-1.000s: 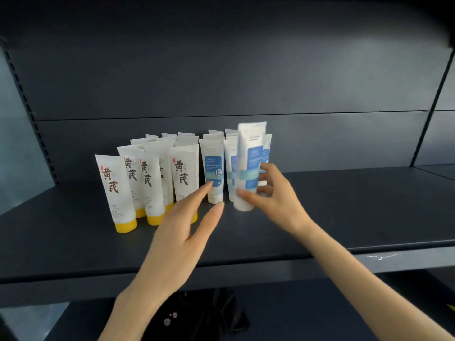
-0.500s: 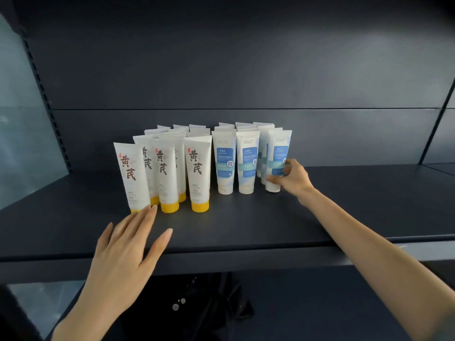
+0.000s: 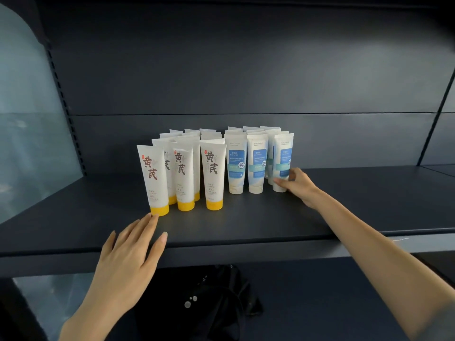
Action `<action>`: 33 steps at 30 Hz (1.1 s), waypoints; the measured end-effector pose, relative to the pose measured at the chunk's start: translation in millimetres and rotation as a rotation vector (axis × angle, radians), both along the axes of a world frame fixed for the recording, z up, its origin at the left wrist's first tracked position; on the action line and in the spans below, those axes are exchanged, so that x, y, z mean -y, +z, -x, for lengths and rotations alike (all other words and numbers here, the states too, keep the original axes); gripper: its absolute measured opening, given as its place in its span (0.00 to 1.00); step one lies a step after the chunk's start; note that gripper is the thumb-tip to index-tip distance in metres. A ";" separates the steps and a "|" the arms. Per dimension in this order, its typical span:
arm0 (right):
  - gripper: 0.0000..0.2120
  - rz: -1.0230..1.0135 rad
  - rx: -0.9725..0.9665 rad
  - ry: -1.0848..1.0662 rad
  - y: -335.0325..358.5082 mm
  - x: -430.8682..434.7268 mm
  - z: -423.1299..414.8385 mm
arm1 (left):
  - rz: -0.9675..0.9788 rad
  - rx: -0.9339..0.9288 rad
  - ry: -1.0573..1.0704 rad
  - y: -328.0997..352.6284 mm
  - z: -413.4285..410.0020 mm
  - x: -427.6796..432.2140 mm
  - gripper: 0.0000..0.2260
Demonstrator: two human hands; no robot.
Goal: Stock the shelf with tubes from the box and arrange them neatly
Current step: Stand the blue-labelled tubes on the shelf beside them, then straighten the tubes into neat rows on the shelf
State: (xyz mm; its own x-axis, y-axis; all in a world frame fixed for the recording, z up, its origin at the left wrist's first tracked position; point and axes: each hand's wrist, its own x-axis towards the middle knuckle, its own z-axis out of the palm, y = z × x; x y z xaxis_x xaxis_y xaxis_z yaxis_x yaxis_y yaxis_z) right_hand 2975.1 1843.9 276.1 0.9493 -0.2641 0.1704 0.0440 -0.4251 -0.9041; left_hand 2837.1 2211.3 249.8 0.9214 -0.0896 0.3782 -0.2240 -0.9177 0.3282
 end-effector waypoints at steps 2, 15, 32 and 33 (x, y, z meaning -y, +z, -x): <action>0.30 -0.032 -0.007 0.008 1.9 -5.7 8.1 | -0.019 -0.016 0.008 -2.4 -0.2 -7.1 0.26; 0.27 0.229 0.233 0.105 -7.0 -68.7 104.3 | -0.387 -0.125 0.077 9.4 -6.7 -41.2 0.29; 0.14 0.331 0.551 0.220 152.4 -119.6 1.1 | -0.035 0.272 0.109 173.5 -102.7 -57.1 0.21; 0.14 0.360 0.546 0.234 155.8 -123.0 -7.2 | -0.062 0.273 0.100 180.0 -113.3 -56.3 0.20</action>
State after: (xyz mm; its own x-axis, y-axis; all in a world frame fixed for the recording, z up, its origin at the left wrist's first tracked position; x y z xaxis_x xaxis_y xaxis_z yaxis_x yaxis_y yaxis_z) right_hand 2982.3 1966.9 431.9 0.7281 0.0997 0.6782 0.5792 -0.6186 -0.5308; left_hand 2950.4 2267.6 429.8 0.7917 -0.0338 0.6100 -0.2035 -0.9561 0.2111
